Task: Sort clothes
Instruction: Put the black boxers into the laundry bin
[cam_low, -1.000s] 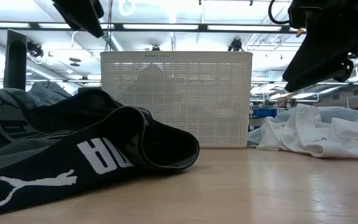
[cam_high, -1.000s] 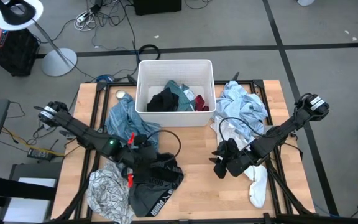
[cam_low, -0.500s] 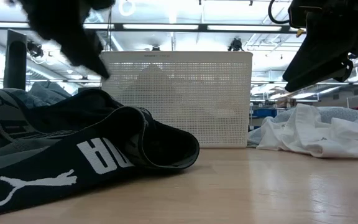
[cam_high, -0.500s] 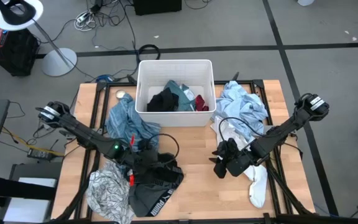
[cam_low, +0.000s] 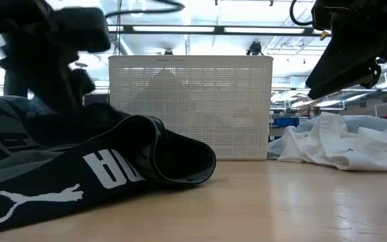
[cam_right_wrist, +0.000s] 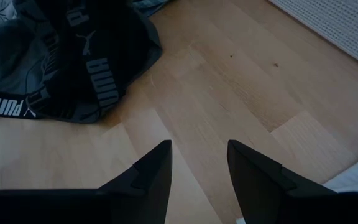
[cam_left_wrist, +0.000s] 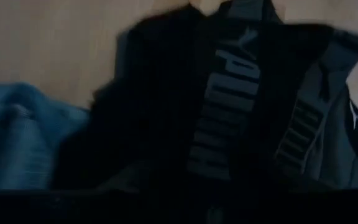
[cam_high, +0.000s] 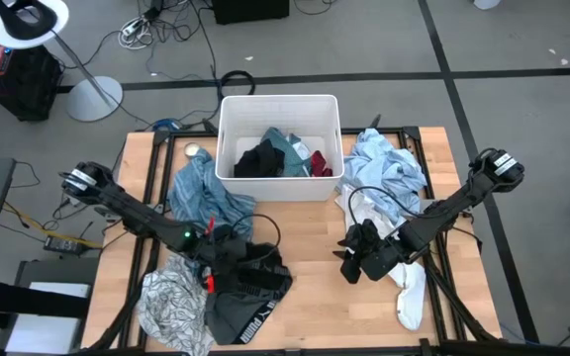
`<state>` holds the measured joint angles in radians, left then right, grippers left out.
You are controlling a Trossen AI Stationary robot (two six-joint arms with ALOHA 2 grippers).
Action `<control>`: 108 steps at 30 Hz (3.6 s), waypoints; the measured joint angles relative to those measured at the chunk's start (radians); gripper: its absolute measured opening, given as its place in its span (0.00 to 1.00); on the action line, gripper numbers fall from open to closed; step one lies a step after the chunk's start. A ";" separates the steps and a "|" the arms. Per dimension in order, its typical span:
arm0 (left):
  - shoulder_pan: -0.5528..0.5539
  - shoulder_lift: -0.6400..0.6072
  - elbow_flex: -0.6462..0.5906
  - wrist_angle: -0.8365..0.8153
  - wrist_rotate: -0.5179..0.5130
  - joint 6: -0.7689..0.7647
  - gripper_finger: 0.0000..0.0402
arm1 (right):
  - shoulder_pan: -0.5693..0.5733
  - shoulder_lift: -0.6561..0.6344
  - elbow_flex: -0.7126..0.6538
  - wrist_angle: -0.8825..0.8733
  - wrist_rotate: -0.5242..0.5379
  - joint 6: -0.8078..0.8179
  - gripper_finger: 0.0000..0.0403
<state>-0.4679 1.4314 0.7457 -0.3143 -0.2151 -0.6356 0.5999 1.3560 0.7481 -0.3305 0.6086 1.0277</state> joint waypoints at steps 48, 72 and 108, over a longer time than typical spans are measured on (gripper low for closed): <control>0.071 0.189 0.731 -0.669 -0.299 0.267 0.00 | 0.000 0.000 0.000 0.000 0.004 -0.002 0.37; 0.141 0.187 1.016 -0.759 -0.289 0.373 0.06 | 0.000 0.000 0.000 -0.001 0.003 -0.011 0.37; 0.155 0.187 1.015 -0.743 -0.248 0.424 0.15 | 0.000 0.000 0.000 0.000 0.000 -0.010 0.37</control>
<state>-0.3132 1.6188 1.7611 -1.0576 -0.4633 -0.2119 0.5995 1.3560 0.7483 -0.3305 0.6083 1.0180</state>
